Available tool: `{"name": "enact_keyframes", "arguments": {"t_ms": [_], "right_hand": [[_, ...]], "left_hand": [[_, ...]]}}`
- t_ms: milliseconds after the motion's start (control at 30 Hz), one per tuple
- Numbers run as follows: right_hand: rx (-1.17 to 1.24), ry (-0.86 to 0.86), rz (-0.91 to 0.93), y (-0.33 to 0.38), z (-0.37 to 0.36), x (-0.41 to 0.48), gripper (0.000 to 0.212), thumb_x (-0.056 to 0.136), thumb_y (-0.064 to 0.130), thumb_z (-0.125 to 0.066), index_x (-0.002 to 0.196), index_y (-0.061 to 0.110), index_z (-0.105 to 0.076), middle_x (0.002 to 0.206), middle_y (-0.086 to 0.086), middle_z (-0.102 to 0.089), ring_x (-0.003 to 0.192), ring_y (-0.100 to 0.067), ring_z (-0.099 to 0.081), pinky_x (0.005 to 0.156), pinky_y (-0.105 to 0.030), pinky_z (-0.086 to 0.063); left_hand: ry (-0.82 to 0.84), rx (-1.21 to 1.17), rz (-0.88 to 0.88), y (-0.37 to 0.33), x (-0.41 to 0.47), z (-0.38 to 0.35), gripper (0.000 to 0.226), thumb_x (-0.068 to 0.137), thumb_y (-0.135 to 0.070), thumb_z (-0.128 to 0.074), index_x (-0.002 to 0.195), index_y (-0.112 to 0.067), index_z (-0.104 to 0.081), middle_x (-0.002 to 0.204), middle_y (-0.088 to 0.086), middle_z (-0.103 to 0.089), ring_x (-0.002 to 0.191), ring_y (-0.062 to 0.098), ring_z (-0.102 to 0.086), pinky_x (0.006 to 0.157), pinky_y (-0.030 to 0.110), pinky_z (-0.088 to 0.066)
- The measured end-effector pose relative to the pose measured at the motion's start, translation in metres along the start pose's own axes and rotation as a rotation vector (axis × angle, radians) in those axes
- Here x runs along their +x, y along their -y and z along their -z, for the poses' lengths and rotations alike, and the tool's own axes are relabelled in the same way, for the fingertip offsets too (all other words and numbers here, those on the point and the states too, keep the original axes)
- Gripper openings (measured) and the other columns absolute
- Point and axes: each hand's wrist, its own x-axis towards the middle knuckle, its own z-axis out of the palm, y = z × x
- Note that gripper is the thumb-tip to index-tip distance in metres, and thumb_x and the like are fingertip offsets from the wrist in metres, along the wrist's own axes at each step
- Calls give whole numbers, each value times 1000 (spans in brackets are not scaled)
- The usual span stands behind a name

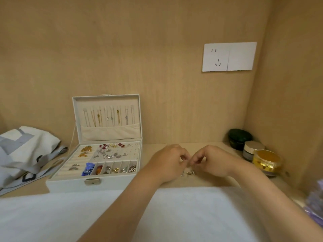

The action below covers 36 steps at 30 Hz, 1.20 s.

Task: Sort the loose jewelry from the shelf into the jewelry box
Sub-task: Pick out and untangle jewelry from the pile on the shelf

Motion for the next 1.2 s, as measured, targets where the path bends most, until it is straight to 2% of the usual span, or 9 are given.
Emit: {"name": "enact_keyframes", "arguments": {"t_ms": [100, 267, 400, 600, 733, 833, 933, 1100, 1200], "right_hand": [[44, 40, -11, -9, -7, 3, 18, 90, 23, -68, 98, 35, -79, 90, 17, -73, 80, 4, -63, 76, -9, -44], [32, 35, 4, -15, -13, 12, 24, 86, 15, -67, 97, 32, -79, 84, 16, -71, 69, 7, -57, 65, -1, -39], [66, 29, 9, -18, -14, 15, 15, 81, 17, -77, 90, 29, -80, 84, 12, -73, 73, 4, -59, 70, -9, -46], [142, -71, -9, -23, -15, 11, 10, 86, 19, -73, 80, 26, -77, 81, 13, -73, 70, 6, -59, 65, -6, -42], [315, -148, -5, -18, -18, 11, 18, 91, 9, -64, 81, 19, -75, 80, 9, -70, 54, 8, -53, 56, -7, -39], [465, -149, -13, -14, -18, 10, 13, 93, 10, -66, 85, 14, -75, 74, 9, -68, 50, 4, -51, 53, -12, -41], [598, -139, -13, -8, -19, 8, 10, 93, 11, -67, 90, 6, -74, 73, 0, -66, 45, -2, -48, 48, -15, -39], [658, -178, -20, -4, -21, 11, 13, 90, 20, -73, 87, 7, -73, 80, -21, -68, 45, -9, -47, 46, -19, -38], [722, -179, -5, 2, -24, 11, 9, 89, 14, -73, 92, 5, -71, 74, -13, -64, 44, -9, -48, 43, -20, -40]], "left_hand": [[-1, 26, -17, 4, 1, -17, 16, 87, -25, -57, 98, -31, -67, 99, -14, -62, 103, 9, -51, 89, 36, -48], [-59, -13, -59, 17, -7, -31, 20, 79, -28, -53, 93, -32, -67, 94, -16, -63, 97, 8, -50, 84, 35, -48], [-43, -18, -79, 22, -12, -34, 14, 82, -27, -63, 93, -33, -70, 90, -20, -56, 96, 6, -46, 85, 33, -46], [-58, -77, -51, 22, -13, -37, 11, 88, -27, -65, 96, -34, -69, 90, -21, -59, 98, 5, -48, 89, 29, -44], [-142, -230, 20, 20, -13, -39, 14, 86, -24, -71, 95, -34, -65, 87, -19, -65, 94, 1, -57, 86, 25, -48], [-146, -412, 118, 18, -13, -37, 23, 80, -21, -79, 94, -33, -65, 85, -13, -70, 88, 0, -64, 77, 15, -48], [-203, -572, 172, 13, -12, -34, 23, 79, -14, -81, 93, -25, -68, 80, -6, -74, 78, 7, -69, 69, 11, -46], [-260, -609, 177, 15, -11, -29, 12, 86, -15, -75, 91, -26, -76, 81, -8, -75, 78, 10, -68, 72, 18, -51], [-266, -611, 177, 16, -11, -24, 18, 89, -13, -71, 91, -31, -76, 83, -11, -75, 73, -1, -64, 68, 15, -49]]}}
